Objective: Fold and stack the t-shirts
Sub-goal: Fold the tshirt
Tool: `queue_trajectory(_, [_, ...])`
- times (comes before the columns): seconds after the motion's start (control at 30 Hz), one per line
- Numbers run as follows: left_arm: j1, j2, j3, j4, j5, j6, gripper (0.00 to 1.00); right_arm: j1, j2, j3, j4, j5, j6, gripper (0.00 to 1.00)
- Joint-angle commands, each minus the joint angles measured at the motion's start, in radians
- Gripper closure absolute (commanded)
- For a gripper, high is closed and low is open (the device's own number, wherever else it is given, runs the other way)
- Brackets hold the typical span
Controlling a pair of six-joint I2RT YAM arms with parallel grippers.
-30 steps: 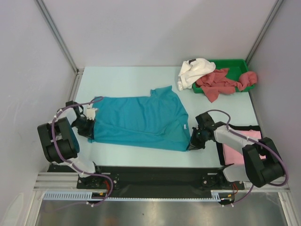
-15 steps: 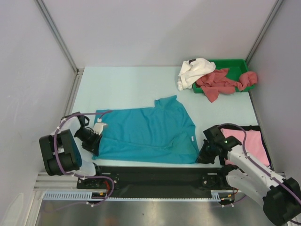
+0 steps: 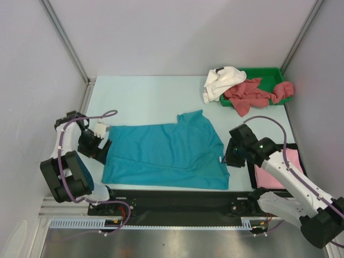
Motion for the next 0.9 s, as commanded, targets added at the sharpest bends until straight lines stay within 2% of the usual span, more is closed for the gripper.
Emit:
queue_trajectory(0.0, [0.008, -0.048, 0.109, 0.163, -0.004, -0.138, 0.00, 0.017, 0.147, 0.040, 0.125, -0.030, -0.155, 0.85])
queue_trajectory(0.07, [0.008, -0.054, 0.131, 0.228, -0.004, -0.199, 0.00, 0.015, 0.224, 0.054, 0.188, -0.128, -0.180, 1.00])
queue_trajectory(0.17, [0.008, -0.054, 0.169, 0.370, -0.016, -0.305, 0.00, 0.028, 0.347, 0.053, 0.287, -0.221, -0.224, 1.00])
queue_trajectory(0.3, [0.010, -0.037, 0.198, 0.418, -0.007, -0.416, 0.00, 0.046, 0.485, 0.069, 0.354, -0.277, -0.247, 1.00])
queue_trajectory(0.4, [0.008, -0.028, 0.191, 0.420, 0.022, -0.425, 0.00, 0.072, 0.574, 0.103, 0.384, -0.286, -0.260, 1.00])
queue_trajectory(0.57, [0.008, -0.056, 0.126, 0.447, -0.005, -0.398, 0.00, 0.124, 0.721, 0.164, 0.398, -0.308, -0.273, 1.00])
queue_trajectory(0.87, [0.010, -0.103, 0.085, 0.475, -0.059, -0.353, 0.00, 0.152, 0.858, 0.341, 0.366, -0.317, -0.296, 1.00])
